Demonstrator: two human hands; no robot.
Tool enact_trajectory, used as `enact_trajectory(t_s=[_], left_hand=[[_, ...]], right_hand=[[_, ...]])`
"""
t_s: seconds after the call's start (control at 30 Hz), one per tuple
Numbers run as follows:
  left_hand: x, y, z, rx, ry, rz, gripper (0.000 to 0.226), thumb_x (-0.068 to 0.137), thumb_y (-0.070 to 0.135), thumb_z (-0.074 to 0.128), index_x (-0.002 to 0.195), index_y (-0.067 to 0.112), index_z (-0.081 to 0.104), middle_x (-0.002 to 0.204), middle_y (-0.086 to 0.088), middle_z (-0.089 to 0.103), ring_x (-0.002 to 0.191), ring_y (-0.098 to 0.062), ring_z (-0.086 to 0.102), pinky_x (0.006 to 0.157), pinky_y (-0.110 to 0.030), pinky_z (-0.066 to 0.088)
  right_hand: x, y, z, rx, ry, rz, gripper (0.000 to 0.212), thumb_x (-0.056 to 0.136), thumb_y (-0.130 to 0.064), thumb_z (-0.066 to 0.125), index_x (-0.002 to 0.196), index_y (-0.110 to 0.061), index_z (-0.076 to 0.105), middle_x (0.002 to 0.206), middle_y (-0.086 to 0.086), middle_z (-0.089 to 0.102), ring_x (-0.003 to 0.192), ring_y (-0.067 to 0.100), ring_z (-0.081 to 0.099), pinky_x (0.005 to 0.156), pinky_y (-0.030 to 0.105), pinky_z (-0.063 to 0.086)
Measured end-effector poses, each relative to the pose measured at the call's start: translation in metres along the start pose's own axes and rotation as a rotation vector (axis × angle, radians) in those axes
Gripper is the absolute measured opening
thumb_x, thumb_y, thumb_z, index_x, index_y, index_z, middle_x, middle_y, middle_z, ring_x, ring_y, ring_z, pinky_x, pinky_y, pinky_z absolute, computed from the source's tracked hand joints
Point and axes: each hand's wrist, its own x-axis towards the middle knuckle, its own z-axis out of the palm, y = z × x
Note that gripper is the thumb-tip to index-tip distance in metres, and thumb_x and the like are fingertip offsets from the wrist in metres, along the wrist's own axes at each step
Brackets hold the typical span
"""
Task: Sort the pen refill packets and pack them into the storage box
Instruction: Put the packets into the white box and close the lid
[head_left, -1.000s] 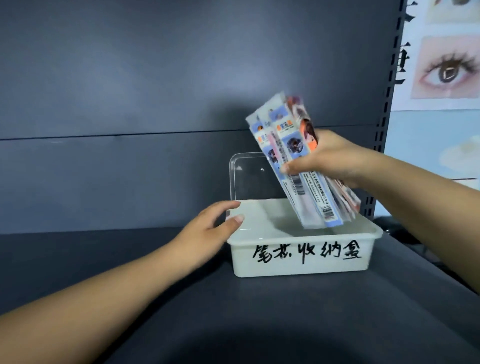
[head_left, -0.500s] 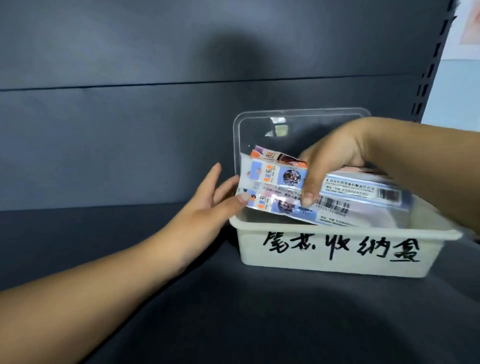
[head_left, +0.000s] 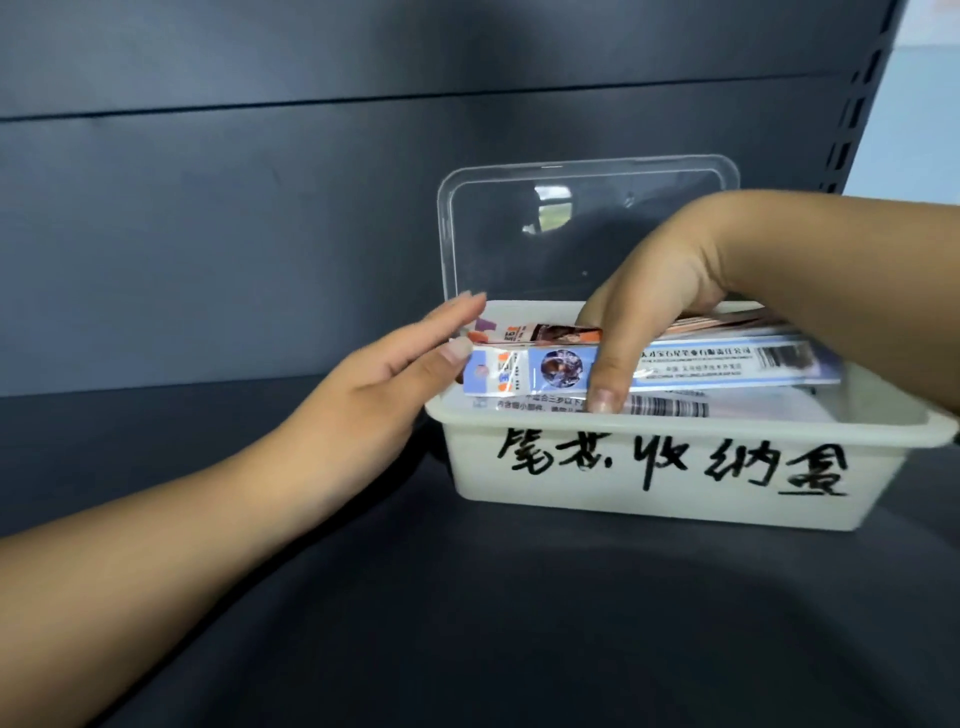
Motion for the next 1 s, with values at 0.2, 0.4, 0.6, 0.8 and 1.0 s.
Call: enact_trajectory(t_s=[0.2, 0.4, 0.6, 0.8, 1.0], left_hand=[[0.001, 0.004, 0.003, 0.026, -0.010, -0.011, 0.032, 0.087, 0.016, 0.046, 0.112, 0.031, 0.057, 0.098, 0.031, 0.067, 0.092, 0.013, 0.062, 0.075, -0.002, 0.045], [-0.005, 0.009, -0.001, 0.292, -0.015, 0.061, 0.029, 0.088, 0.020, 0.048, 0.096, 0.046, 0.057, 0.104, 0.033, 0.057, 0.101, 0.016, 0.050, 0.076, 0.004, 0.034], [-0.012, 0.013, -0.008, 0.498, -0.047, 0.078, 0.029, 0.070, 0.036, 0.038, 0.087, 0.052, 0.054, 0.101, 0.033, 0.052, 0.106, 0.025, 0.034, 0.075, 0.010, 0.024], [-0.006, 0.028, -0.022, 0.398, -0.089, 0.128, 0.027, 0.076, 0.047, 0.052, 0.101, 0.053, 0.059, 0.112, 0.036, 0.059, 0.107, 0.021, 0.049, 0.093, -0.003, 0.035], [0.004, 0.025, -0.018, 0.486, -0.332, 0.086, 0.035, 0.071, 0.046, 0.049, 0.105, 0.049, 0.052, 0.097, 0.060, 0.033, 0.097, 0.039, 0.033, 0.078, 0.012, 0.024]], right_hand=[[-0.017, 0.005, 0.014, -0.140, 0.464, -0.052, 0.085, 0.036, -0.073, 0.061, 0.110, -0.035, 0.043, 0.112, -0.015, 0.056, 0.105, 0.007, 0.054, 0.096, 0.030, 0.040], [-0.021, 0.010, 0.037, -0.124, 0.717, -0.190, 0.072, 0.047, -0.080, 0.036, 0.101, -0.033, 0.045, 0.106, -0.005, 0.060, 0.100, 0.015, 0.057, 0.090, 0.033, 0.046], [-0.031, 0.008, 0.044, 0.056, 0.897, -0.300, 0.048, 0.068, -0.072, 0.031, 0.095, -0.035, 0.049, 0.109, -0.002, 0.061, 0.110, 0.019, 0.055, 0.102, 0.045, 0.039], [-0.056, 0.038, 0.041, 0.032, 0.962, -0.119, 0.022, 0.087, -0.050, 0.037, 0.093, -0.043, 0.057, 0.112, -0.019, 0.058, 0.112, 0.008, 0.050, 0.102, 0.026, 0.031], [-0.069, 0.066, 0.065, 0.213, 0.985, -0.113, 0.019, 0.089, -0.030, 0.046, 0.094, -0.033, 0.064, 0.107, -0.017, 0.064, 0.101, -0.002, 0.055, 0.080, 0.003, 0.037]])
